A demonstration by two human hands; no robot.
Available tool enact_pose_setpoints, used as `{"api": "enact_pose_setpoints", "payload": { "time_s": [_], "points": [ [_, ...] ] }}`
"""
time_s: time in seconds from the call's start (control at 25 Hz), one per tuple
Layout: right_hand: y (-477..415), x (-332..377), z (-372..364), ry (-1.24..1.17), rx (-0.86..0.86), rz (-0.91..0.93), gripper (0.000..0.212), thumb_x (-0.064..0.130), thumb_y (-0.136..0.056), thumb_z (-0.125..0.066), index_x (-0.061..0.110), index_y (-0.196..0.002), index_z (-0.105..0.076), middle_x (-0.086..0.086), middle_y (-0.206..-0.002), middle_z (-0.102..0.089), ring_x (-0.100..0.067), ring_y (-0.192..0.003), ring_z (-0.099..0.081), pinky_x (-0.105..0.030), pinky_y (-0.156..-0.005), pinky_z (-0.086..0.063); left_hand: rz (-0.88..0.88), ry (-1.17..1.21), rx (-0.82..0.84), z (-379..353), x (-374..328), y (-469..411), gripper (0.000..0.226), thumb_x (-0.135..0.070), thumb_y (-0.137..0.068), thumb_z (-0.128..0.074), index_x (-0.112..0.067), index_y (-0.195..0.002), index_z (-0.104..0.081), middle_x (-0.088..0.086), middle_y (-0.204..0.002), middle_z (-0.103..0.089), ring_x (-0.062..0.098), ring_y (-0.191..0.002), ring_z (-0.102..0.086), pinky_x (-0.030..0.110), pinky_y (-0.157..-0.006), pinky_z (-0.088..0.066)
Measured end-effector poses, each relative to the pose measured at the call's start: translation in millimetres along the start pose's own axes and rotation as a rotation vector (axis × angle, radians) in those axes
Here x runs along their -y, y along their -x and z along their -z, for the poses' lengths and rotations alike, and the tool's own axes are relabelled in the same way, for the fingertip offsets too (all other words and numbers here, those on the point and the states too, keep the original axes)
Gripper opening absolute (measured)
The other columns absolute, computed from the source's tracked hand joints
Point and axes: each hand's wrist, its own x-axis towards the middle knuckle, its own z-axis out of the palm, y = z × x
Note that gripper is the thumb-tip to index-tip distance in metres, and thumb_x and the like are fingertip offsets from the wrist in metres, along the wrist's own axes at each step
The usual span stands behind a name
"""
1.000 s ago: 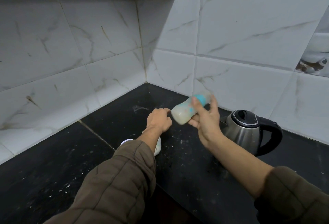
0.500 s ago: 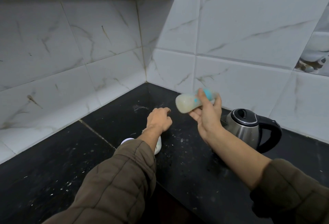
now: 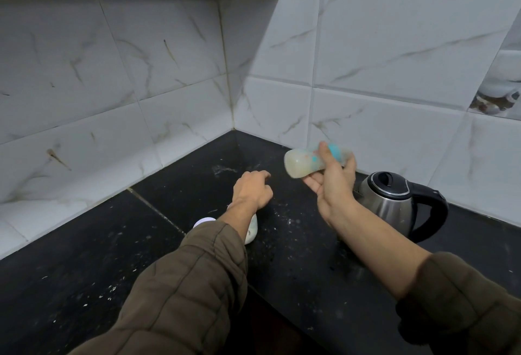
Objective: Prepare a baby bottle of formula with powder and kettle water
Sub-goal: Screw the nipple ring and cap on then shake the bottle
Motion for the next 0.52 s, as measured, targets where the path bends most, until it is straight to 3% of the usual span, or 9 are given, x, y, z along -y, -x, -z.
{"api": "enact_pose_setpoints", "payload": {
  "time_s": [0.08,0.2,0.32,0.52],
  "points": [
    [2,-2,2,0.015,-0.035,-0.017,0.069,0.031,-0.094,-0.078,0.029,-0.151,-0.039,-0.006,-0.129,-0.068,-0.027,-0.101,-0.078,-0.041,-0.072,-0.066,0.004,-0.011,0.002,1,2,0,0.051,-0.016,-0.095,-0.053,-0.025,-0.145,-0.06,0.004,-0.138,-0.067,0.026,-0.127,-0.059,0.043,-0.104,-0.052],
    [17,-5,5,0.221,0.236,-0.05,0.059,0.033,-0.091,-0.08,0.022,-0.142,-0.051,-0.013,-0.123,-0.074,-0.031,-0.1,-0.078,-0.043,-0.072,-0.065,-0.007,-0.034,0.022,2,-3,-2,0.03,-0.026,-0.096,-0.057,-0.024,-0.125,-0.067,0.004,-0.118,-0.072,0.025,-0.106,-0.063,0.04,-0.085,-0.054],
    [23,1,6,0.306,0.444,-0.076,0.062,0.039,-0.085,-0.079,0.024,-0.14,-0.055,-0.011,-0.118,-0.077,-0.031,-0.1,-0.078,-0.043,-0.076,-0.065,-0.015,-0.049,0.072,3,-7,-2,0.026,-0.032,-0.098,-0.061,-0.022,-0.122,-0.065,0.003,-0.111,-0.071,0.025,-0.101,-0.064,0.041,-0.085,-0.056],
    [7,5,0,0.008,0.169,-0.261,0.051,0.04,-0.094,-0.074,0.011,-0.134,-0.058,-0.017,-0.123,-0.073,-0.028,-0.095,-0.079,-0.04,-0.073,-0.066,-0.002,-0.02,-0.001,-1,-5,-1,0.044,-0.016,-0.094,-0.054,-0.021,-0.136,-0.065,0.008,-0.129,-0.07,0.03,-0.118,-0.062,0.043,-0.097,-0.054]
  ]
}}
